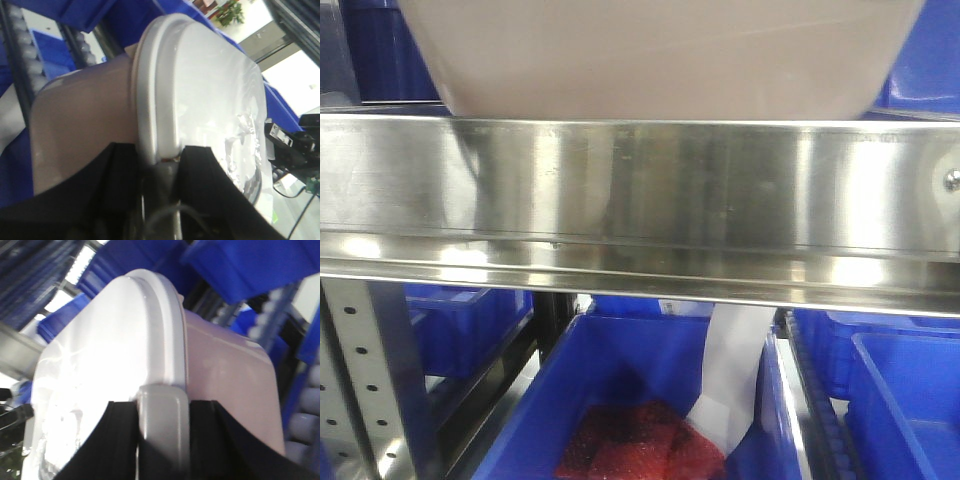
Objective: Grab white bin and place on right shelf
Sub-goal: 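Lower the bin with both grippers onto the upper roller shelf, then open both grippers and release the bin on the shelf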
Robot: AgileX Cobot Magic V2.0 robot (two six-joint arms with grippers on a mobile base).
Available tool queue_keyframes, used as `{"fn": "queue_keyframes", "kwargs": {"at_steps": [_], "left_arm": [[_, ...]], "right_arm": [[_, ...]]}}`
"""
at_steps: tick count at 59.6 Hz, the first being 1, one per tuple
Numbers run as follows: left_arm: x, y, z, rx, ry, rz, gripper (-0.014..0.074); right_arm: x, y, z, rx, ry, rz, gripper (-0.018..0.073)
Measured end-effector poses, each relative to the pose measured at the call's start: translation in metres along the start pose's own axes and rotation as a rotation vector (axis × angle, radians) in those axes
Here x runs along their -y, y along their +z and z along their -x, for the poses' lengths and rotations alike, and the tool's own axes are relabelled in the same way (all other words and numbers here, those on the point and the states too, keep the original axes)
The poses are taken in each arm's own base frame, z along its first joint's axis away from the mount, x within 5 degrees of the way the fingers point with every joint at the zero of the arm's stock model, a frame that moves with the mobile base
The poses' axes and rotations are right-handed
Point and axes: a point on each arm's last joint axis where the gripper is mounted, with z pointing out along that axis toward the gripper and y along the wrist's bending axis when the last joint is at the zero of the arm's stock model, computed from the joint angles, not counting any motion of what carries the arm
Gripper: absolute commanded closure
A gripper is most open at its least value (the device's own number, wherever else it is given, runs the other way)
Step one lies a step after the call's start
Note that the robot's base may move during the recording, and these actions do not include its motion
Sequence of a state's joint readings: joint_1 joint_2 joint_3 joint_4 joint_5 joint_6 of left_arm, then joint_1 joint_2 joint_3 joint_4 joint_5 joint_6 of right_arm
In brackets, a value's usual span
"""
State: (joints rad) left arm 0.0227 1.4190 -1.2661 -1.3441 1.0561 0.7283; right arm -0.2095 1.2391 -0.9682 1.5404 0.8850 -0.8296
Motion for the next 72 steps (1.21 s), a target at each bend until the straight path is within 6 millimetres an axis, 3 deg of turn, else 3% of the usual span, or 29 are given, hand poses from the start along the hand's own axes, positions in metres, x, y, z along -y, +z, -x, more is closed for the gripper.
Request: {"fn": "queue_keyframes", "kwargs": {"at_steps": [6,14,19,22,35,51,72], "left_arm": [[-0.003,0.005,-0.001,-0.005,0.011,0.011,0.0519],[-0.002,0.007,-0.002,-0.022,0.077,0.031,0.0253],[-0.002,0.01,-0.004,-0.039,0.107,0.04,0.0147],[-0.001,0.011,-0.006,-0.06,0.125,0.046,0.0125],[0.0,0.014,-0.01,-0.092,0.148,0.047,0.012],[-0.008,0.013,-0.012,-0.125,0.21,0.136,0.012],[0.01,-0.003,0.006,-0.148,0.43,0.257,0.0123]], "right_arm": [[0.006,0.003,0.0,-0.011,0.009,-0.015,0.0422],[0.005,0.004,0.0,-0.02,-0.002,0.007,0.0128],[0.0,0.005,-0.003,-0.053,-0.031,0.039,-0.0039],[-0.001,0.006,-0.006,-0.083,-0.072,0.042,-0.0085],[0.003,0.006,-0.012,-0.145,-0.214,-0.015,-0.0075],[0.006,0.004,0.006,-0.104,-0.416,-0.19,-0.0075],[-0.005,-0.004,0.02,-0.096,-0.588,-0.272,-0.0075]]}}
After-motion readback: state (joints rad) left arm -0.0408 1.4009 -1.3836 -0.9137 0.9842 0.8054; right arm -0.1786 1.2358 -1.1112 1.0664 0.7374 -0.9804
